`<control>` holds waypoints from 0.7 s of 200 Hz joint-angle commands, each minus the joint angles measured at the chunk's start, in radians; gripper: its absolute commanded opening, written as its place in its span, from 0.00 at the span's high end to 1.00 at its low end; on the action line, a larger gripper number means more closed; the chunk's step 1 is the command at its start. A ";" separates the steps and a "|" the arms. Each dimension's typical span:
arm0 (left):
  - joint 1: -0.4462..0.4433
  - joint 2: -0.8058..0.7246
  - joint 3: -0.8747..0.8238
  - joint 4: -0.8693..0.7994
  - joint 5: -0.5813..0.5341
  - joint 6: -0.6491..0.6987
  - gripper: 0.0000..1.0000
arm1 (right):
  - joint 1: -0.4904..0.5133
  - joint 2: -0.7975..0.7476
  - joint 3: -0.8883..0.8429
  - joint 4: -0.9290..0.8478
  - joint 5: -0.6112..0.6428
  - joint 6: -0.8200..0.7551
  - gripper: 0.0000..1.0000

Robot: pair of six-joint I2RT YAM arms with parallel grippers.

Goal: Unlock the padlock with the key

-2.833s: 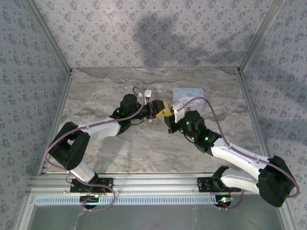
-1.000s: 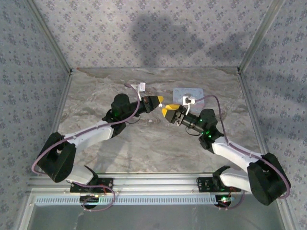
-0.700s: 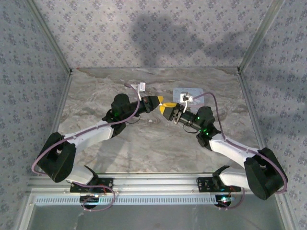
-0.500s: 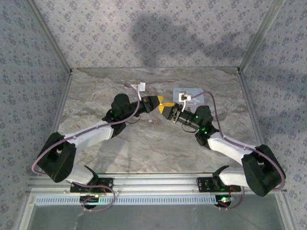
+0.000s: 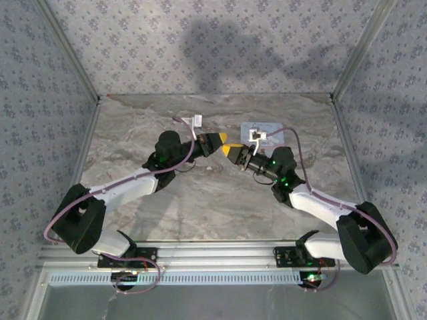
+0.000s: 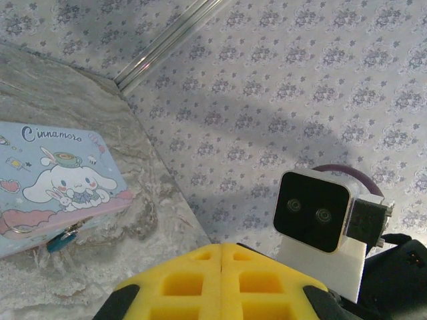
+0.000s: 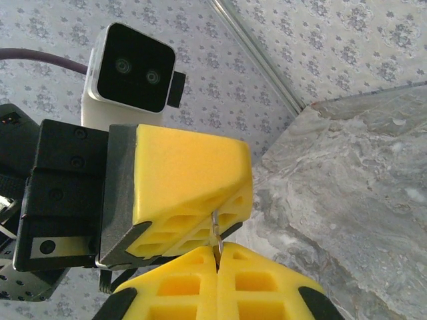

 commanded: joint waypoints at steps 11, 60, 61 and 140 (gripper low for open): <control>-0.003 -0.043 -0.014 0.000 -0.016 0.033 1.00 | -0.026 -0.073 -0.014 -0.062 0.053 -0.039 1.00; 0.024 -0.063 0.049 -0.220 -0.034 0.127 0.42 | -0.050 -0.216 0.004 -0.385 0.141 -0.199 1.00; 0.026 -0.063 0.054 -0.228 -0.033 0.131 0.41 | -0.050 -0.222 0.004 -0.395 0.146 -0.203 1.00; 0.051 0.310 0.401 -0.618 -0.007 0.257 0.19 | -0.058 -0.417 0.102 -1.012 0.510 -0.410 1.00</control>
